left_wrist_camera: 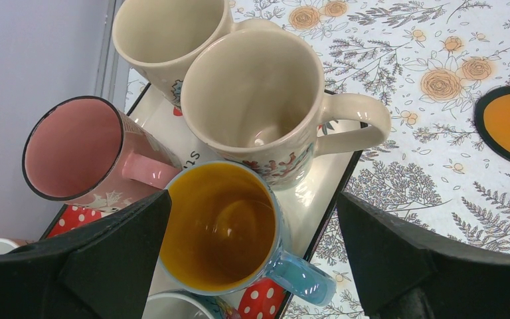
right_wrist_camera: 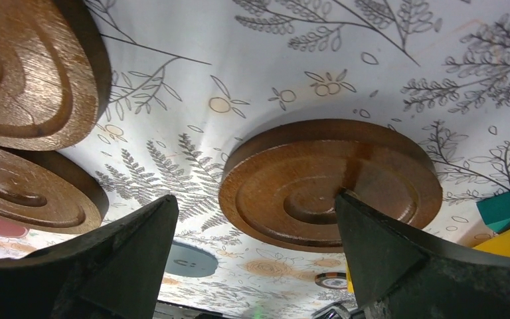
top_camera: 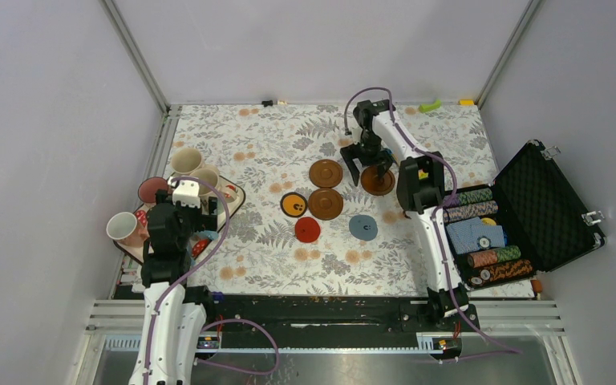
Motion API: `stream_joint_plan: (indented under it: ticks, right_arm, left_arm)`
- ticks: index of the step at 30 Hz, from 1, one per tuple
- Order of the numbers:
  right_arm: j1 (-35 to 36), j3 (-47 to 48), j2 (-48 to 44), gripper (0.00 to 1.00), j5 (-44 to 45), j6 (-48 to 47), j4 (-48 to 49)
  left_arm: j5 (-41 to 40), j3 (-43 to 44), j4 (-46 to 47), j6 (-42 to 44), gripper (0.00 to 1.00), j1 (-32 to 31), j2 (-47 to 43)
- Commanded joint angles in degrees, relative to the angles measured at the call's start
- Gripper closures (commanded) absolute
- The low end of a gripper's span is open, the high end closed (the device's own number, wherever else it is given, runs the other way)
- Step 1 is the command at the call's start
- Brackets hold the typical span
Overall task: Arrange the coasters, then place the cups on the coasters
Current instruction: Move the coaster to the center of the board.
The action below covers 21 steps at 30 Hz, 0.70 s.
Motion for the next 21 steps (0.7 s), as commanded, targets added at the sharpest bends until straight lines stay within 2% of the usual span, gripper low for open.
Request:
stream_joint_plan:
  ticks: [1, 5, 10, 13, 16, 21]
  right_arm:
    - [-0.8, 2.5, -1.0, 0.04, -2.5, 1.3, -2.9]
    - [-0.6, -2.3, -9.2, 0.04, -2.3, 0.5, 0.6]
    - [2.9, -16.5, -24.5, 0.04, -0.6, -2.2, 13.1]
    - [6.4, -22.9, -30.6, 0.04, -1.6, -2.0, 19.0]
    - [9.6, -24.5, -31.8, 0.04, -4.5, 0.0, 21.4]
    - [13.2, -19.7, -25.0, 0.04, -5.2, 2.9, 19.6]
  left_arm:
    - [-0.5, -0.3, 3.3, 0.4, 0.01, 0.3, 0.1]
    - [-0.4, -0.3, 3.2, 0.3, 0.01, 0.3, 0.0]
    - [-0.4, -0.3, 3.2, 0.4, 0.01, 0.3, 0.0]
    - [-0.5, -0.3, 3.1, 0.4, 0.01, 0.3, -0.1]
    - [-0.7, -0.3, 3.1, 0.4, 0.01, 0.3, -0.3]
    - [-0.9, -0.3, 3.1, 0.3, 0.01, 0.3, -0.7]
